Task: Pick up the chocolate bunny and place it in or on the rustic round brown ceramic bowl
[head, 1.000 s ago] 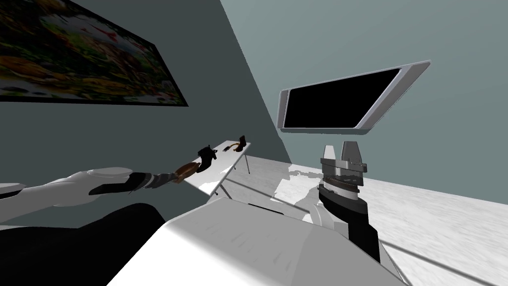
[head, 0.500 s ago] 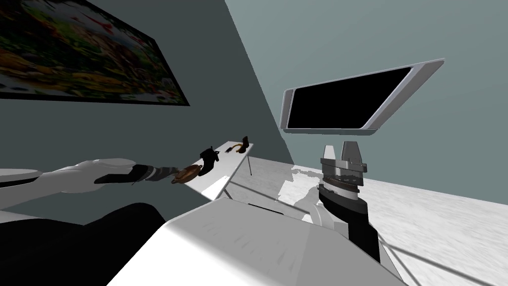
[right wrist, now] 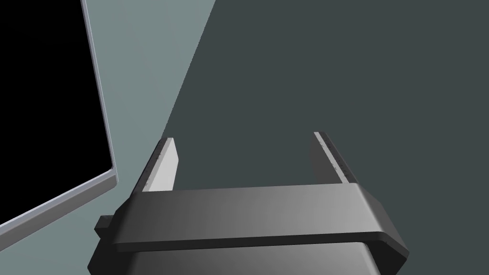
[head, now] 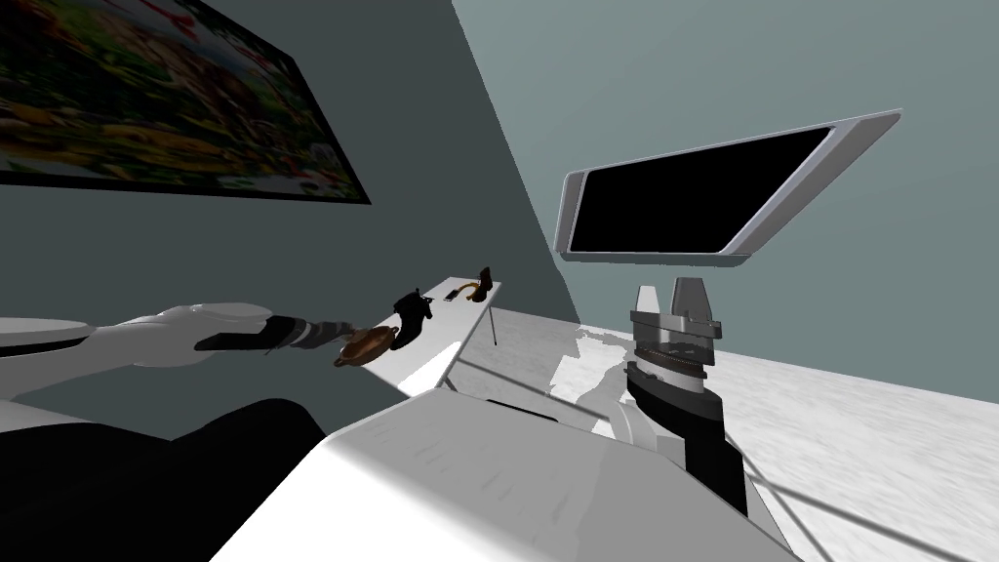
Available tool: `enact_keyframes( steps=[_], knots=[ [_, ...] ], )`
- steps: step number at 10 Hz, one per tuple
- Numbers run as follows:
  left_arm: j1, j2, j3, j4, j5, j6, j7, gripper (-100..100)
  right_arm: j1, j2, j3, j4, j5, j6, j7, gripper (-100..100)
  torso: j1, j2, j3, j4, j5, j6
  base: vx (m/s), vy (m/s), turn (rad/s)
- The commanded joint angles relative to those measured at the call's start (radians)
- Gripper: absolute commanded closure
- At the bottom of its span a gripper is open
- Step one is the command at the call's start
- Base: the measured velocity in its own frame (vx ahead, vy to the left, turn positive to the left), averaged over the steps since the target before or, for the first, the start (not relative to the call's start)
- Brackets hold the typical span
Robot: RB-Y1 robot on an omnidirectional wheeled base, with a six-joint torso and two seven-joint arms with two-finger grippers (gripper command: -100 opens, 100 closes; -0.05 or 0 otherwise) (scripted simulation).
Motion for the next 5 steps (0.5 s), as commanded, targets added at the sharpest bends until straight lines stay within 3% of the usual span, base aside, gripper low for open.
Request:
enact_keyframes(
  steps=[1,2,3,4,5],
  knots=[
    [0.031,0.005,0.014,-0.006,0.011,0.003,-0.005,100,0.000,0.000,0.000,0.000,0.000,0.000,0.000,0,0.000,0.000,0.000,0.000,0.000,0.000,0.008,-0.001,0.001],
    [0.029,0.031,0.010,-0.003,0.027,0.004,0.012,100,0.000,0.000,0.000,0.000,0.000,0.000,0.000,0,-0.003,0.001,0.001,0.000,-0.001,-0.001,0.034,0.059,0.013],
    [0.056,0.024,0.027,-0.014,0.032,0.009,0.000,100,0.000,0.000,0.000,0.000,0.000,0.000,0.000,0,-0.001,0.000,0.000,0.000,-0.002,0.000,0.022,0.044,-0.008],
    [0.059,0.027,0.031,-0.015,0.036,0.011,0.001,-100,0.000,0.000,0.000,0.000,0.000,0.000,0.000,0,-0.001,0.000,0.000,0.000,-0.001,0.000,0.003,0.006,-0.003],
    [0.059,0.027,0.030,-0.015,0.035,0.011,0.001,-100,0.000,0.000,0.000,0.000,0.000,0.000,0.000,0,-0.003,0.001,0.001,0.000,-0.001,0.000,0.000,0.000,0.000]
  ],
)
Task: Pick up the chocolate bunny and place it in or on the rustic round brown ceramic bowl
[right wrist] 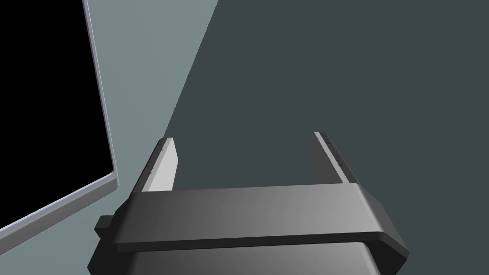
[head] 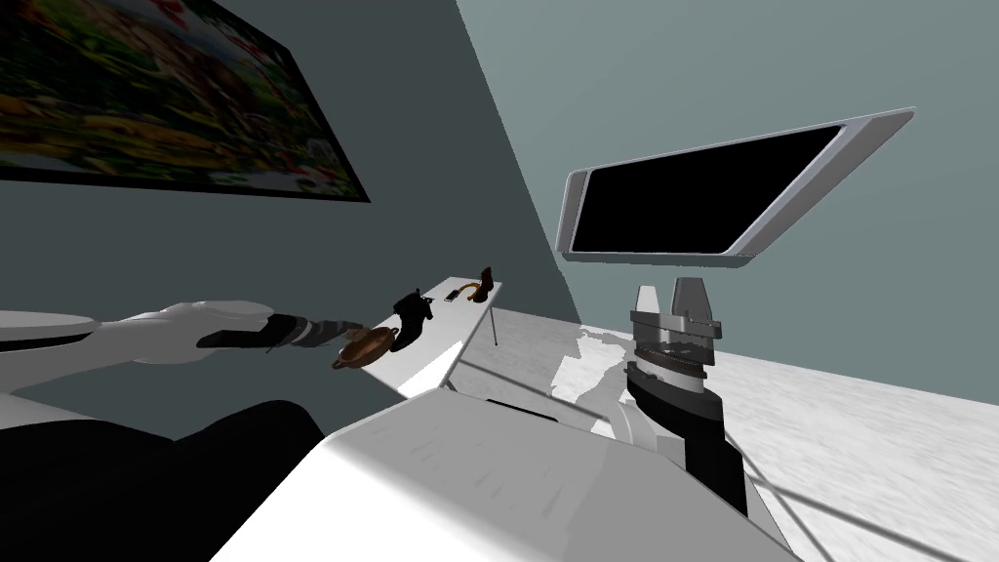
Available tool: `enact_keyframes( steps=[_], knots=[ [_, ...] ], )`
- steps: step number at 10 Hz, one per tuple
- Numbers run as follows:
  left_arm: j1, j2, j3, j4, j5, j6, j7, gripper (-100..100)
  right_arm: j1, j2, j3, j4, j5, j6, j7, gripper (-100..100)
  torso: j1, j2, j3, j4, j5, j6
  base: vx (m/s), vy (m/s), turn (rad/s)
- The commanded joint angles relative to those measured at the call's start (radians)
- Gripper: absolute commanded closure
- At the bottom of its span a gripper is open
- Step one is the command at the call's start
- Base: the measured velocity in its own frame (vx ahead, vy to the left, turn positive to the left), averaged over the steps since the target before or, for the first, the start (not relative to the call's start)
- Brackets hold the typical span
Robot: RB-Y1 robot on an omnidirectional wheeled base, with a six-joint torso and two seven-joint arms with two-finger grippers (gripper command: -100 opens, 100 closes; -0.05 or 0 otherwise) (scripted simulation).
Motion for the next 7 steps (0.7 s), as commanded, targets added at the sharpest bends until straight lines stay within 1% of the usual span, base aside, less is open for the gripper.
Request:
enact_keyframes(
  steps=[1,3,4,5,6,7],
  knots=[
    [0.000,0.000,0.000,0.000,0.000,0.000,0.000,-100,0.000,0.000,0.000,0.000,0.000,0.000,0.000,0,0.000,0.000,0.000,0.000,0.000,0.000,0.000,0.000,0.000],
    [0.000,0.000,0.000,0.000,0.000,0.000,0.000,-100,0.000,0.000,0.000,0.000,0.000,0.000,0.000,0,0.000,0.000,0.000,0.000,0.000,0.000,0.000,0.000,0.000],
    [0.000,0.000,0.000,0.000,0.000,0.000,0.000,0,0.000,0.000,0.000,0.000,0.000,0.000,0.000,0,0.000,0.000,0.000,0.000,0.000,0.000,0.000,0.000,0.000],
    [-0.050,-0.050,0.050,0.050,0.050,-0.050,-0.050,-100,0.000,0.000,0.000,0.000,0.000,0.000,0.000,0,0.000,0.000,0.000,0.000,0.000,0.000,0.115,0.068,0.341],
    [0.048,-0.063,0.062,0.055,0.134,-0.060,-0.057,-100,0.000,0.000,0.000,0.000,0.000,0.000,0.000,0,0.003,-0.004,-0.002,0.000,0.000,-0.002,0.204,0.074,0.399],
    [0.102,-0.088,0.112,0.066,0.183,-0.077,-0.057,-100,0.001,0.000,0.000,0.000,0.000,0.000,0.000,0,0.004,-0.009,-0.005,-0.002,0.001,-0.002,0.168,0.032,0.473]
  ],
)
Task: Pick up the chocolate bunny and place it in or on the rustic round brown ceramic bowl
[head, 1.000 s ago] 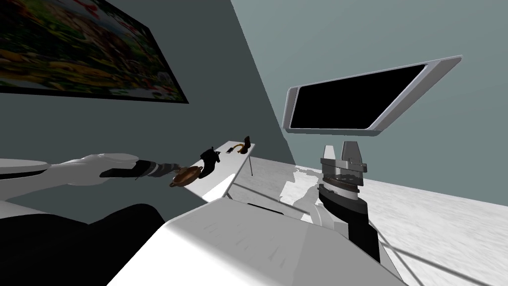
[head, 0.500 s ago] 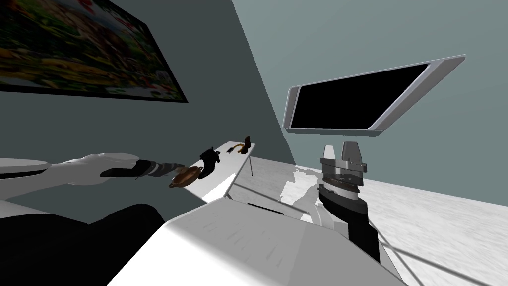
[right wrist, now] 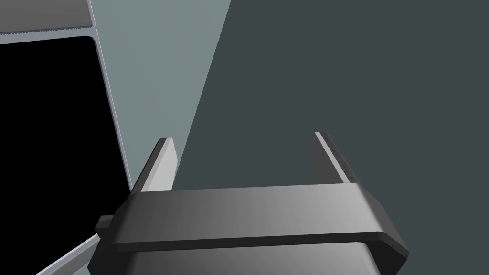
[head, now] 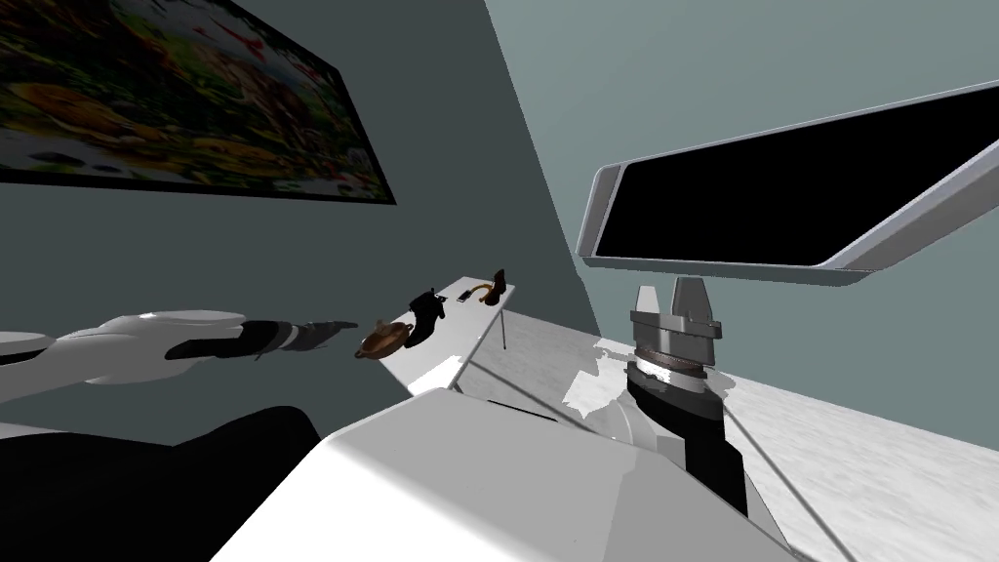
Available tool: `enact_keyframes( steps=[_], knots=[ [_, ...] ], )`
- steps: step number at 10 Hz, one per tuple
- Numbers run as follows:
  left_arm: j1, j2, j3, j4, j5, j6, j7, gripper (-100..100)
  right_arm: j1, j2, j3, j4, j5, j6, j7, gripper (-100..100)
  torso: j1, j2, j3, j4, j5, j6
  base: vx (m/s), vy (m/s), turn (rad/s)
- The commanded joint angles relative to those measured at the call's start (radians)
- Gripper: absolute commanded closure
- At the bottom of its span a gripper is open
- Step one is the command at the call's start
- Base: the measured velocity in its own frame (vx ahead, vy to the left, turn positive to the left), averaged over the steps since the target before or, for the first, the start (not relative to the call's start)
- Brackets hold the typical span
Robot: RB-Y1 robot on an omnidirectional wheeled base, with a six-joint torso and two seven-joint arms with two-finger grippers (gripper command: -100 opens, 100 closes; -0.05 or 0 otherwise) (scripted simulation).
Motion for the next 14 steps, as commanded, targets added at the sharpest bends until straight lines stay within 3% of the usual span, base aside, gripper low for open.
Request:
enact_keyframes(
  steps=[1,2,4,7,8,9,10,12,14],
  knots=[
    [-0.050,-0.044,-0.050,0.042,0.050,-0.050,0.005,-100,0.000,0.000,0.000,0.000,0.000,0.000,0.000,0,0.000,0.000,0.000,0.000,0.000,0.000,0.078,0.000,0.312],
    [-0.055,-0.044,-0.058,0.042,0.083,-0.057,0.005,-100,0.000,0.000,0.000,0.000,0.000,0.000,0.000,0,-0.002,0.004,0.002,0.001,0.000,0.001,0.007,-0.007,0.020],
    [-0.133,-0.044,-0.104,0.042,0.140,-0.057,0.005,-100,-0.001,0.000,0.000,0.000,0.000,0.000,0.000,0,-0.002,0.009,0.005,0.002,-0.001,0.003,-0.019,-0.001,-0.032],
    [-0.224,-0.044,-0.104,0.042,0.230,-0.057,0.005,-100,-0.001,0.000,0.000,0.000,0.000,0.000,0.000,0,-0.002,0.010,0.005,0.002,-0.001,0.003,-0.004,0.000,0.003],
    [-0.254,-0.100,-0.058,0.104,0.260,-0.018,-0.051,-100,-0.001,0.000,0.000,0.000,0.000,0.000,0.000,0,-0.002,0.009,0.005,0.002,-0.001,0.003,0.090,0.052,0.317],
    [-0.335,-0.139,-0.065,0.137,0.272,-0.012,-0.070,-100,0.000,0.000,0.000,0.000,0.000,0.000,0.000,0,0.001,0.006,0.004,0.002,0.000,0.000,0.124,0.049,0.416],
    [-0.392,-0.151,-0.058,0.137,0.280,0.019,-0.093,-100,0.000,0.000,0.000,0.000,0.000,0.000,0.000,0,0.001,0.004,0.002,0.001,0.000,0.001,0.062,0.012,0.369],
    [-0.427,-0.151,-0.058,0.137,0.280,0.085,-0.141,-100,-0.001,0.000,0.000,0.000,0.000,0.000,0.000,0,-0.002,0.008,0.004,0.002,-0.001,0.003,0.000,-0.011,0.034],
    [-0.427,-0.151,-0.058,0.137,0.280,0.138,-0.196,-100,-0.001,0.000,0.000,0.000,0.000,0.000,0.000,0,-0.002,0.010,0.006,0.002,-0.001,0.003,-0.010,-0.002,-0.010]
  ],
)
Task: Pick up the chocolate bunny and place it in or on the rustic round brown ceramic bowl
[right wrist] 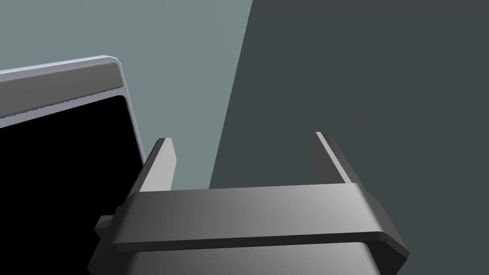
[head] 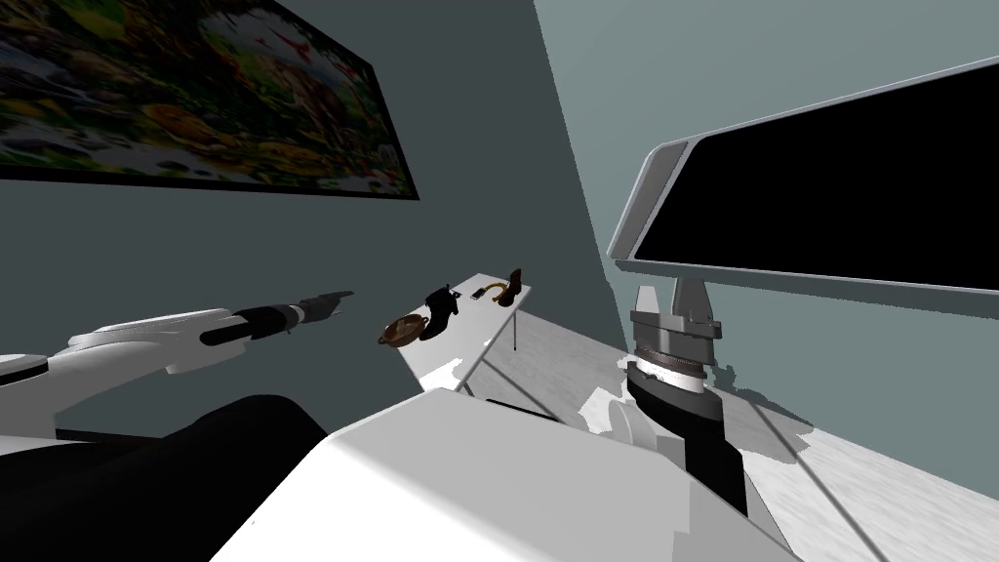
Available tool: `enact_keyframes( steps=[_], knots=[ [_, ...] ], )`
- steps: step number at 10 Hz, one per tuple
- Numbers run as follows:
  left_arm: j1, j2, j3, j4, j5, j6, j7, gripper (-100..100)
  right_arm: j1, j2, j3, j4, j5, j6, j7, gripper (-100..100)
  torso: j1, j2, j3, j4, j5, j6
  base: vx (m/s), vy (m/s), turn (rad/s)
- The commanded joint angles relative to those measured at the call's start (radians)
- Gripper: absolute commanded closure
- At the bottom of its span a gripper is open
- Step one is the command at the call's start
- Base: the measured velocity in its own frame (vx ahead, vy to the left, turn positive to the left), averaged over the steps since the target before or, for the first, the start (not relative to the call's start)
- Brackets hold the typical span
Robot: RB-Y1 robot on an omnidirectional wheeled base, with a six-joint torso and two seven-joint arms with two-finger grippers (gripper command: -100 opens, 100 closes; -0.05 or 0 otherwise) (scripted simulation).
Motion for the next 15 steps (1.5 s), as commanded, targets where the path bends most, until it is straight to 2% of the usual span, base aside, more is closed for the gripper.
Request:
enact_keyframes(
  steps=[1,3,4,5,6,7,8,9,10,11,12,13,15],
  knots=[
    [-0.019,0.000,-0.013,0.010,-0.005,0.027,-0.050,-100,0.000,0.000,0.000,0.000,0.000,0.000,0.000,0,0.000,0.000,0.000,0.000,0.000,0.000,0.000,0.000,0.000],
    [-0.019,0.000,-0.013,0.010,-0.005,0.027,-0.108,-100,0.000,0.000,0.000,0.000,0.000,0.000,0.000,0,0.000,0.000,0.000,0.000,0.000,0.000,0.000,0.000,0.000],
    [-0.072,-0.018,-0.023,0.048,0.032,0.075,-0.136,-100,0.000,0.000,0.000,0.000,0.000,0.000,0.000,0,0.000,0.000,0.000,0.000,0.000,0.000,-0.110,0.142,-0.302],
    [-0.126,-0.018,-0.023,0.048,0.032,0.106,-0.166,-100,0.000,0.000,0.000,0.000,0.000,0.000,0.000,0,0.008,0.004,0.002,0.001,0.001,0.002,-0.227,0.199,-0.429],
    [-0.129,-0.018,-0.023,0.048,0.032,0.140,-0.185,-100,-0.001,0.000,0.000,0.000,0.000,0.000,0.000,0,0.012,0.010,0.006,0.002,0.003,0.002,-0.196,0.093,-0.193],
    [-0.162,-0.035,-0.030,0.083,0.071,0.174,-0.223,-100,0.000,0.000,0.000,0.000,0.000,0.000,0.000,0,0.008,0.011,0.007,0.003,0.002,0.000,-0.230,0.111,-0.353],
    [-0.227,-0.035,-0.030,0.083,0.071,0.193,-0.241,-100,-0.001,0.000,0.000,0.000,0.000,0.000,0.000,0,0.009,0.013,0.007,0.003,0.002,0.001,-0.270,0.106,-0.412],
    [-0.206,-0.035,-0.030,0.083,0.071,0.223,-0.271,-100,-0.001,0.000,0.000,0.000,0.000,0.000,0.000,0,0.008,0.015,0.009,0.004,0.002,0.001,-0.189,0.063,-0.094],
    [-0.221,-0.035,-0.030,0.083,0.071,0.255,-0.284,-100,0.000,0.000,0.000,0.000,0.000,0.000,0.000,0,0.007,0.012,0.007,0.003,0.002,-0.001,-0.071,0.031,0.054],
    [-0.263,-0.052,-0.036,0.119,0.110,0.282,-0.318,-100,0.000,0.000,0.000,0.000,0.000,0.000,0.000,0,0.005,0.006,0.004,0.002,0.002,-0.001,-0.149,0.106,-0.376],
    [-0.273,-0.052,-0.036,0.119,0.110,0.319,-0.348,-100,0.000,0.000,0.000,0.000,0.000,0.000,0.000,0,0.008,0.008,0.004,0.002,0.002,0.002,-0.266,0.130,-0.535],
    [-0.279,-0.052,-0.036,0.119,0.110,0.363,-0.384,-100,-0.001,0.000,0.000,0.000,0.000,0.000,0.000,0,0.010,0.012,0.007,0.003,0.002,0.001,-0.186,0.054,-0.088],
    [-0.301,-0.052,-0.036,0.119,0.110,0.371,-0.384,-100,0.000,0.000,0.000,0.000,0.000,0.000,0.000,0,0.009,0.009,0.006,0.003,0.001,-0.012,-0.023,-0.014,0.064]
  ],
)
